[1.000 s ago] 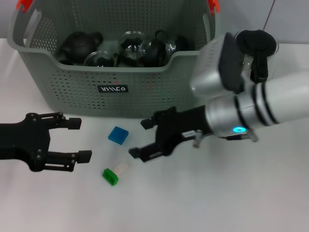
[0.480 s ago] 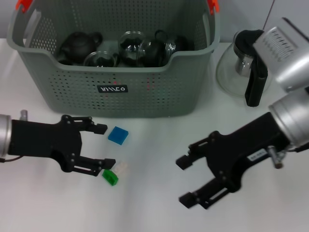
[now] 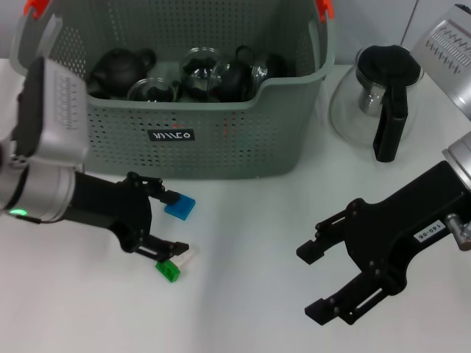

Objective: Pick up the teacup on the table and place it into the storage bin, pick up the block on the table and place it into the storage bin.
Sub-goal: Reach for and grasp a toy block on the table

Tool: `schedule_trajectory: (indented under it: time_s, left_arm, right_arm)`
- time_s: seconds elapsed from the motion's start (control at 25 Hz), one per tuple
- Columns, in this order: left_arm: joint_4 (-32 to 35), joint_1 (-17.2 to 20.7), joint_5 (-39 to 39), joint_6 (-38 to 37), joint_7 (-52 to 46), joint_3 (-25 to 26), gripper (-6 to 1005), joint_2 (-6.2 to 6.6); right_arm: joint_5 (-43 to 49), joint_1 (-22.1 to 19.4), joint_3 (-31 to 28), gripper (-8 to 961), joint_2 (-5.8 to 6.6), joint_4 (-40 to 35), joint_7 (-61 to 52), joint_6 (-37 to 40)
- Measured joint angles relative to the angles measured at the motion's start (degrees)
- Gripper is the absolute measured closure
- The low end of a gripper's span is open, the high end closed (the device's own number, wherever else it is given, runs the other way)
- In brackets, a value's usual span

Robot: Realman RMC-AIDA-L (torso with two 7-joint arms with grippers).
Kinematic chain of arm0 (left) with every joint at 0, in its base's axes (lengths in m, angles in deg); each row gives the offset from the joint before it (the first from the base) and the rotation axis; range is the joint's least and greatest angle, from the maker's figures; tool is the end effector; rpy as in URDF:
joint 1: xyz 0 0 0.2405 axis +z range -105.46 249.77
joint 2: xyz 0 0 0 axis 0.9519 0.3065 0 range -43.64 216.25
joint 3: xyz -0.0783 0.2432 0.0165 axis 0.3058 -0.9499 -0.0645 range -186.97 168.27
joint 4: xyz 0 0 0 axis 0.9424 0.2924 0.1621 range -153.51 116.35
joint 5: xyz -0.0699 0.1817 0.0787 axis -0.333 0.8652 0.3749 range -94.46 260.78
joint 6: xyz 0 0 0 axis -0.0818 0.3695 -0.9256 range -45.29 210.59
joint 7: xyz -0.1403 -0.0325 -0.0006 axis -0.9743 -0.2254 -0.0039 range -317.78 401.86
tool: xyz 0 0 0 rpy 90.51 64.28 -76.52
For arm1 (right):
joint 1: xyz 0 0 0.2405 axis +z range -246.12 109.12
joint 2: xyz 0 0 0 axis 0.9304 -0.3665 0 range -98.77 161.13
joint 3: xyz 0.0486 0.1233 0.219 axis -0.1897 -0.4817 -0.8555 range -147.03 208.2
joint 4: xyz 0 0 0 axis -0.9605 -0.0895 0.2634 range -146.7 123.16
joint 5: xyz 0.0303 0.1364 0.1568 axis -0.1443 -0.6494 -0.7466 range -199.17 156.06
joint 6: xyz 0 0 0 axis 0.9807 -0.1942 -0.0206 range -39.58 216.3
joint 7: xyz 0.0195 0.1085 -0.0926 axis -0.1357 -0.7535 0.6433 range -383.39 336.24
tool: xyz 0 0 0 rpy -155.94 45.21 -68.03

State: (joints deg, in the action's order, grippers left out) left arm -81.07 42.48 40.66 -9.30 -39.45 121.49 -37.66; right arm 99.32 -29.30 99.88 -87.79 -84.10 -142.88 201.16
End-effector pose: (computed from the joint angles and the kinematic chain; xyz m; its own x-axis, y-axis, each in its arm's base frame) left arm -0.2458 0.3289 0.0030 0.9904 0.1379 0.0128 0.1378 -0.9713 -0.1938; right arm 0.1260 0.3071 0.0082 0.9662 -0.2479 0.0711 -0.2579 -0.9352 0.2427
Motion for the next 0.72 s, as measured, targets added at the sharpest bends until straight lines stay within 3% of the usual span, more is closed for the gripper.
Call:
schedule_trajectory:
  time_s: [0.2,0.72]
  left_arm:
    - [0.73,-1.09,1.79,6.08,-3.34,-5.18,125,-0.26]
    - [2.86,-2.31,1.79,10.16,-10.46,-8.42,125,-0.45]
  right_arm:
    - [0.00,0.32,-1.32,71,-0.18,-0.10,-0.92,0.11]
    - [-0.21,0.53,-3.28,71,-0.48,-0.16,-0.42,-0.30]
